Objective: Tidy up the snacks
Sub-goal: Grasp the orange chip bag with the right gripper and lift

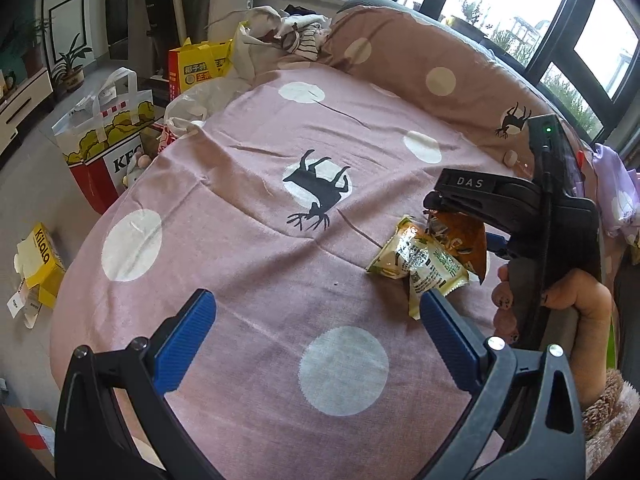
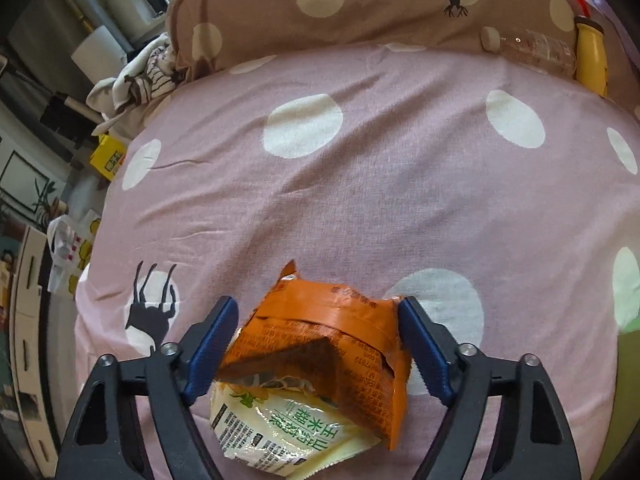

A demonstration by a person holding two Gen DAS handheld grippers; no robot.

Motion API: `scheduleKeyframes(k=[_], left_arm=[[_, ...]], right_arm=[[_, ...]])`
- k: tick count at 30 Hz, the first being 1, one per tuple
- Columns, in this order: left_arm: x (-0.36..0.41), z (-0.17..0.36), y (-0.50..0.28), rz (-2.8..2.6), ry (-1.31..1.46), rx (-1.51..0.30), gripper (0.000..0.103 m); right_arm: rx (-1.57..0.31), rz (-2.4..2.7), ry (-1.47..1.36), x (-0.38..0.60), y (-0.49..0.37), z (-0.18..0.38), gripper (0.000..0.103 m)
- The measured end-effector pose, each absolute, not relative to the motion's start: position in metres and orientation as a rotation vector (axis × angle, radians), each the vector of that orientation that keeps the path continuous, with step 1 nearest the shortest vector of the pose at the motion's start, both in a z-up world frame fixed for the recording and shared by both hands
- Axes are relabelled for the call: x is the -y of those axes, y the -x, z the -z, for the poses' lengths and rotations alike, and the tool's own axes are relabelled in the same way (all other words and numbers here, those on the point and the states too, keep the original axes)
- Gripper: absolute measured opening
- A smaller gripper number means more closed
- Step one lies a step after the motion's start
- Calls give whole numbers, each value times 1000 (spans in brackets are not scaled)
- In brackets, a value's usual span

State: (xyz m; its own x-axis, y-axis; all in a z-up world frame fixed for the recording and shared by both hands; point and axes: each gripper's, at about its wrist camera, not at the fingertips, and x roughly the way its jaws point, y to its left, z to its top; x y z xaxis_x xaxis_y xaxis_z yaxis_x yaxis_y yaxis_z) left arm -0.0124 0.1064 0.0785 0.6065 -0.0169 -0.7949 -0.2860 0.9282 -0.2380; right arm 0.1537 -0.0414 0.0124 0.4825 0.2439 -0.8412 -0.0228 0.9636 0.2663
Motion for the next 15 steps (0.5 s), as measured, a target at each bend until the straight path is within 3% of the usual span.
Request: scheduleKeyframes(k=[3,10,15], left_arm=[[-105,-79,13,-160,359,-908,102],[-92,-79,12,-139,329,-915,102],[-76,-77,13,-118,292,-924,102]], right_arm=[[-1048,-182,-289,61,-141,-24,66],[-956,-207,-314,107,-69,-56,66],[-1004,-199,-270,126,-15,-41,66]])
